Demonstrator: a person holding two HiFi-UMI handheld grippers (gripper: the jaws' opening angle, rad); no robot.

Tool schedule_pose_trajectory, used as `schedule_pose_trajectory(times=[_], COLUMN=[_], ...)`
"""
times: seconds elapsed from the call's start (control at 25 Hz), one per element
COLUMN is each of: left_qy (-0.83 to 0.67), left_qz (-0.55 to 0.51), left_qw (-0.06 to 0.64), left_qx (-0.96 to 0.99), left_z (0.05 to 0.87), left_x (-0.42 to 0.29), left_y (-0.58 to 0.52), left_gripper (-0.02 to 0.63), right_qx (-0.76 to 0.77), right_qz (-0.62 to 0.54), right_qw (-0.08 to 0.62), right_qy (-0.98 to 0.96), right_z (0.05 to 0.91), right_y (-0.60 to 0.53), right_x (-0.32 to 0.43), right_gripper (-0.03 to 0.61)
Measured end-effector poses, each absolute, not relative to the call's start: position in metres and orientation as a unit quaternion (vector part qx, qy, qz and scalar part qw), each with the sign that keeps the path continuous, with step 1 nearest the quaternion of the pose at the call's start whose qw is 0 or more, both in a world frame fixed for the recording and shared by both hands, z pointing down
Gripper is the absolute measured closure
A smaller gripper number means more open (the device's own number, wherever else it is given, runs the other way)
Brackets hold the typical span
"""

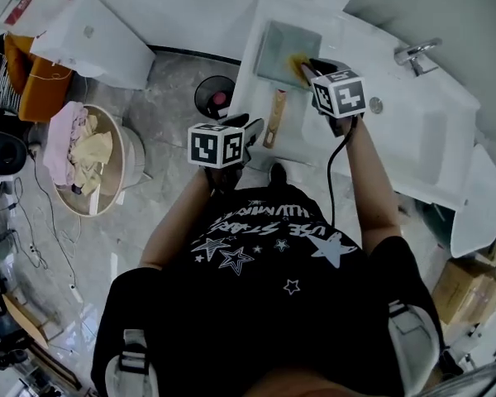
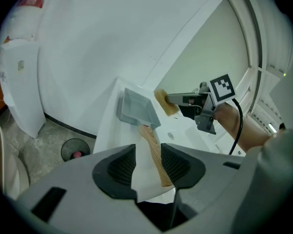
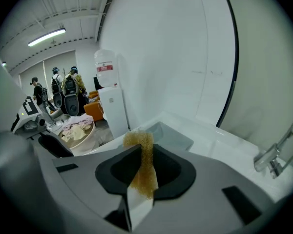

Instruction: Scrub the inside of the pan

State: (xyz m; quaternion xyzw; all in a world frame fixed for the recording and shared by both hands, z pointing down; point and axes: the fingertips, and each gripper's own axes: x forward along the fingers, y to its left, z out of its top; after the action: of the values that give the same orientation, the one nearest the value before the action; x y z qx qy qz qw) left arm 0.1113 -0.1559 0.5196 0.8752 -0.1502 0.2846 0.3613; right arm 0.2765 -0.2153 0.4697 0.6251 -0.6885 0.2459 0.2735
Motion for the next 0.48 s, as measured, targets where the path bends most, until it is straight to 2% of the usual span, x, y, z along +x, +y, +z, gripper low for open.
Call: schedule_pose_trajectory(times=[0.36,0.48], left_qy=[-0.122,-0.116], left_qz=[0.253,0.252], left_qw=[0.318,0.313], left_qx=[0.906,0.909], left_z=[0.487,0.483], left_x=[0.095,0.087], left_y=[-0.173,-0.17], left_gripper=[0.474,0.53], right_qx=[0.67,0.679], right_qz=[0.262,0.269], right_qw=[0.239,0.236], right_qy=[-0.652,-0.642], right_z=[0.462,0.462], right_y=[-0.164,-0.148], right_x=[0.256,0.247], right_gripper=[0.502,0.502])
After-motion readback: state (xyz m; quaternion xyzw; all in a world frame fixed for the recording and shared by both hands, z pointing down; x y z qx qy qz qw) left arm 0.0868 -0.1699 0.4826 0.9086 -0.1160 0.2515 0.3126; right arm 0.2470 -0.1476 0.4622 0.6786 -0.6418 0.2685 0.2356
